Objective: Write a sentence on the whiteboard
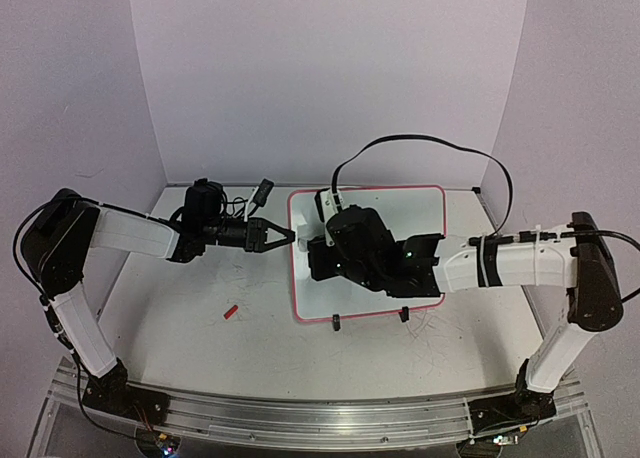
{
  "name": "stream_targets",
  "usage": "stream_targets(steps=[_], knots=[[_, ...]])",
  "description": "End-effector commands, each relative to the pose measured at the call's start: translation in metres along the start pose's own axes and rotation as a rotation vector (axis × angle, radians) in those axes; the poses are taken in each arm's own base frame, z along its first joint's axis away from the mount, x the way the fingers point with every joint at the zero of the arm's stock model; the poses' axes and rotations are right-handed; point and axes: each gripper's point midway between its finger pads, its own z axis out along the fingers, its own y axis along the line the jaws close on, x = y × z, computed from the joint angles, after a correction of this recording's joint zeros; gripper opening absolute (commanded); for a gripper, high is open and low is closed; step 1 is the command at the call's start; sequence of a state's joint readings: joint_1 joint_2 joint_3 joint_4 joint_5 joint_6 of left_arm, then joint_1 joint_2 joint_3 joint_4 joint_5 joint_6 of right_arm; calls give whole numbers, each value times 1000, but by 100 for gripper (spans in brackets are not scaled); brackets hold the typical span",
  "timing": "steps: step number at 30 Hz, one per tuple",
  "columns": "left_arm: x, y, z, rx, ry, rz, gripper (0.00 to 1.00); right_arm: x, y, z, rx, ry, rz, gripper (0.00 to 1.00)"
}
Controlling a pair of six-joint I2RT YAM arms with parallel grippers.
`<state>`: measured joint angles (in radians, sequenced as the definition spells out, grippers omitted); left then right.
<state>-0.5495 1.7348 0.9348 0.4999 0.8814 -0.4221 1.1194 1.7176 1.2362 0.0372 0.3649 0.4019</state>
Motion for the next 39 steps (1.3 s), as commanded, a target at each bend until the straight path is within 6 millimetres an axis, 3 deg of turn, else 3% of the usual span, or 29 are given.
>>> stream_targets(steps=[1, 27, 39], knots=[[-10, -16, -1, 60, -7, 18, 0, -22, 1, 1, 15, -55, 22, 0], [-10, -17, -1, 65, -6, 21, 0, 6, -17, 4, 84, 22, 48, 0], [-10, -17, -1, 67, -4, 19, 0, 17, -17, 6, 77, 53, 56, 0]])
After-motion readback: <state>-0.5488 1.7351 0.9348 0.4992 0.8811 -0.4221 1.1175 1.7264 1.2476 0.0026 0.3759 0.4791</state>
